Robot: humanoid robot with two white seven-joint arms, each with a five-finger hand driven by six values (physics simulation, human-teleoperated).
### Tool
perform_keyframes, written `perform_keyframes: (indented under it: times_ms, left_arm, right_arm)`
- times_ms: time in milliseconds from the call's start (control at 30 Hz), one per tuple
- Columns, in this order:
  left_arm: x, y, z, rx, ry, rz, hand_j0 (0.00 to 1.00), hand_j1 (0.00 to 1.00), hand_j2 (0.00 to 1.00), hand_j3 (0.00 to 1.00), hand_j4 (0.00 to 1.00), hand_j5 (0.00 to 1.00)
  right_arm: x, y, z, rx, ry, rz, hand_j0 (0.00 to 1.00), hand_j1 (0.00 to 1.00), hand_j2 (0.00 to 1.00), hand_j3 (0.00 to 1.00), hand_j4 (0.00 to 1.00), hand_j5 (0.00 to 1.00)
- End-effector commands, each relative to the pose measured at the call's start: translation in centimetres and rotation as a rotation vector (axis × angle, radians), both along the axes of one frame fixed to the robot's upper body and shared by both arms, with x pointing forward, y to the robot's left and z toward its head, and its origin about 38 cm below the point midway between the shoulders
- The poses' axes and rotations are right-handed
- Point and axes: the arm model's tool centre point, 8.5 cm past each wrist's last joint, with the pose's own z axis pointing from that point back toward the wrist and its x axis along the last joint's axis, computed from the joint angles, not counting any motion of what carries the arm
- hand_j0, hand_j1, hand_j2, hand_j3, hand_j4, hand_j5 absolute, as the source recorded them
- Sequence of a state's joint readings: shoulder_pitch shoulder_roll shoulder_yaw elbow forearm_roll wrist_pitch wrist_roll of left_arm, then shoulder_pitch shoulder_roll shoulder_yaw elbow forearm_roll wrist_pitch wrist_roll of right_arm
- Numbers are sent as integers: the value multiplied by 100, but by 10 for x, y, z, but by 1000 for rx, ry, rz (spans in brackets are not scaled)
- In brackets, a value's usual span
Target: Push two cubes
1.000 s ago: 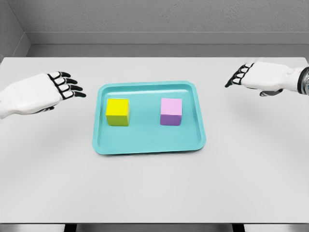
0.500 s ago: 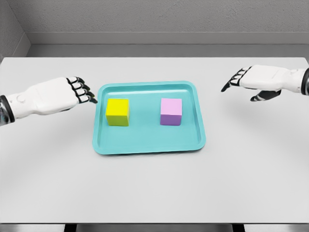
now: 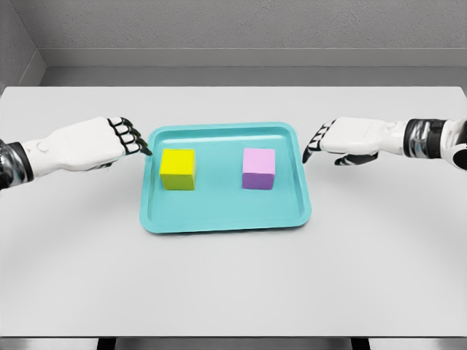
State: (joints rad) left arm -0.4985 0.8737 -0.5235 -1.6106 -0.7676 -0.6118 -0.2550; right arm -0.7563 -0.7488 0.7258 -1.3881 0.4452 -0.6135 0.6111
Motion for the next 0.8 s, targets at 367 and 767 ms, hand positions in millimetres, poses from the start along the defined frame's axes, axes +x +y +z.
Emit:
perform_keyframes:
  times_ms: [367,767]
  left_arm:
    - [10,5,-30,-12,81,52,81,81,81,81,81,81]
    - [13,-4,-40,-18,107,47,81,81,81,81,81,81]
  right_arm:
    - [4,27,-22,-13,23,32,66,66,66,66,66,66]
    - [7,44,-23,2,18,53,66,66,66,66,66,66]
